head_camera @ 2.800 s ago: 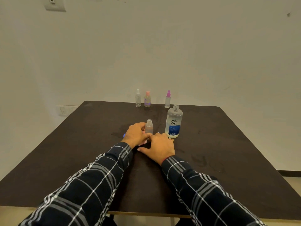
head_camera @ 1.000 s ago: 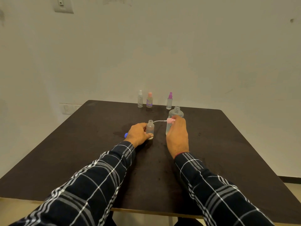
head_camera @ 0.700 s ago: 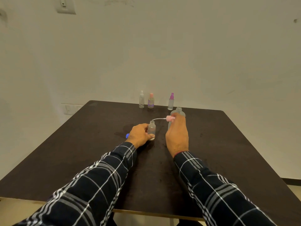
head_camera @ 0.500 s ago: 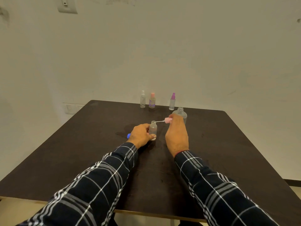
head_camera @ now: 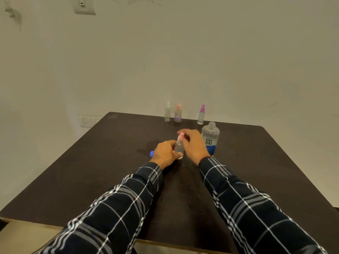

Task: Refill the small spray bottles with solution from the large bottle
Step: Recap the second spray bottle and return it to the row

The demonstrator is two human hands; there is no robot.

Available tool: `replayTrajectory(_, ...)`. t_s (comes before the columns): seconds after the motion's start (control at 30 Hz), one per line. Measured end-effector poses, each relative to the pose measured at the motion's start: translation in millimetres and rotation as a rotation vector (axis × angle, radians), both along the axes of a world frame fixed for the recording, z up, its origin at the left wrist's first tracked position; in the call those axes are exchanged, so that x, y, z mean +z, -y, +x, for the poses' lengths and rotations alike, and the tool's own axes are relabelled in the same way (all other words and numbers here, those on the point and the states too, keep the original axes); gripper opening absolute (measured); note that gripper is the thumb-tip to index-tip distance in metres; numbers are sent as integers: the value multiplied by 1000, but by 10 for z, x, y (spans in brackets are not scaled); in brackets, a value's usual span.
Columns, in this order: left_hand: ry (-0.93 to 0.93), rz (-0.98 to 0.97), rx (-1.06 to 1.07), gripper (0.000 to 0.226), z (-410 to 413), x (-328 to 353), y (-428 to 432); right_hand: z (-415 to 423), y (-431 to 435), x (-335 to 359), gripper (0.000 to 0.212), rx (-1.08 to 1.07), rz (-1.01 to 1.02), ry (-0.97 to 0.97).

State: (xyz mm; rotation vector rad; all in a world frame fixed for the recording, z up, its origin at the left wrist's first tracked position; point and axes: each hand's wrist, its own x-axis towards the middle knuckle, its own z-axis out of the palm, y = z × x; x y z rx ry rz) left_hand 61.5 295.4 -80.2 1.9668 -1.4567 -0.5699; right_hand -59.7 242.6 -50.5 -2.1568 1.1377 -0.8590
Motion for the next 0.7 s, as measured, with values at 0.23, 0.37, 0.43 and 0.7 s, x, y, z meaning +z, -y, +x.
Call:
replayTrajectory(0.23,24,9,6,43,2,-1,-2,-62,100,38,32,87,85,-17)
replayTrajectory(0.37,18,2,12,42,-6,9,-14,-16,128,39,32,35,55,-129)
replayTrajectory(0.43,31,-9,15,40,1,11,-15,21,136,28,24,-27,30,-144)
replayTrajectory(0.7,18,-20,-4,34,3,23,-18,-25,86,-85,40,-22,47,-43)
